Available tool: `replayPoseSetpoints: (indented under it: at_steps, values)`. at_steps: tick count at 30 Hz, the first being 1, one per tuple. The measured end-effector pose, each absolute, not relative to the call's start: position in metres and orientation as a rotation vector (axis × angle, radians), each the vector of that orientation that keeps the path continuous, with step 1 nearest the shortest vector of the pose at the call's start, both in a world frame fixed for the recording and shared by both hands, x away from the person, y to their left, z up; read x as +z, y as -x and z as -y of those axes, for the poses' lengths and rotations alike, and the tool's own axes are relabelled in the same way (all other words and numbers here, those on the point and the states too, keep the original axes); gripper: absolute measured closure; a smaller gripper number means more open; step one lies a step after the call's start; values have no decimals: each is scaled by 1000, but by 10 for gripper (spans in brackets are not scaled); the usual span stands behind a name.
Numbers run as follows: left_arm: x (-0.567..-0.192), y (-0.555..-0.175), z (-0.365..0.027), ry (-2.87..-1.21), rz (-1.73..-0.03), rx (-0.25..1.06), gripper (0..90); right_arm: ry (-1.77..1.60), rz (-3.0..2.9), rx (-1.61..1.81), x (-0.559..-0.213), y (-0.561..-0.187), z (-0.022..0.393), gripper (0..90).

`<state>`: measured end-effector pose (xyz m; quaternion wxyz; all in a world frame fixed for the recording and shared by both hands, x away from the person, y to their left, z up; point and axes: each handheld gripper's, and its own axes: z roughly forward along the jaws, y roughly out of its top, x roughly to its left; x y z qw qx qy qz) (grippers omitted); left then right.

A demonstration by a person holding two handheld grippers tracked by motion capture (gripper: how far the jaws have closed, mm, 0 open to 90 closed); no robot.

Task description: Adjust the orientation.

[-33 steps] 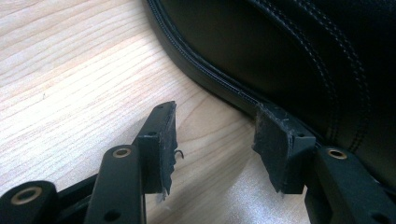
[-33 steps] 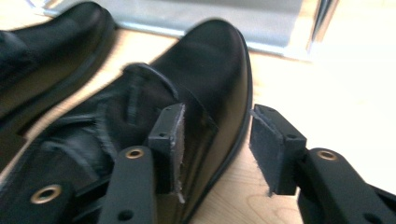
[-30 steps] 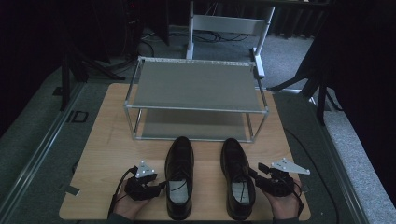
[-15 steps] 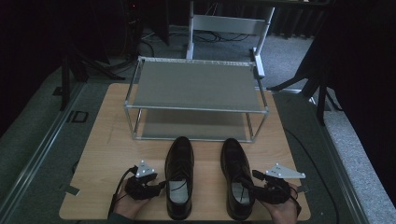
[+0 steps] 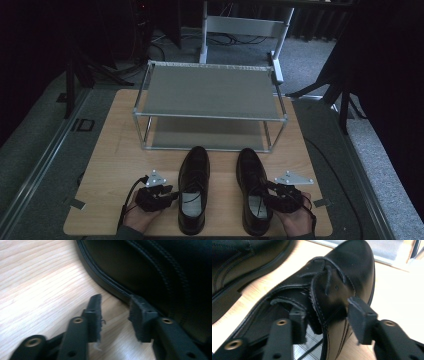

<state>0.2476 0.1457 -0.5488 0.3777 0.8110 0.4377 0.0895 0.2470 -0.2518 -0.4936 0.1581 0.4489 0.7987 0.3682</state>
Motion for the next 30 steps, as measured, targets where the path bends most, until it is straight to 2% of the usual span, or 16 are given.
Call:
replayPoseSetpoints:
  at_steps: [4,15,20,23,30]
  values:
    - [-549,-247,-134,-2087,-1079,219,701,-1277,-2264,1085,-491,-248,250,632]
    - [-551,-245,-112,-2093,-1021,182,711,-1149,-2320,1084,-489,-247,235,643]
    - [-550,-245,-108,-2093,-1013,183,709,-1163,-2281,996,-492,-246,230,484]
    - [-551,-246,-102,-2101,-995,175,710,-1199,-2258,1002,-496,-248,229,454]
    - [-551,-248,-86,-2112,-953,162,713,-1231,-2226,1090,-499,-259,232,577]
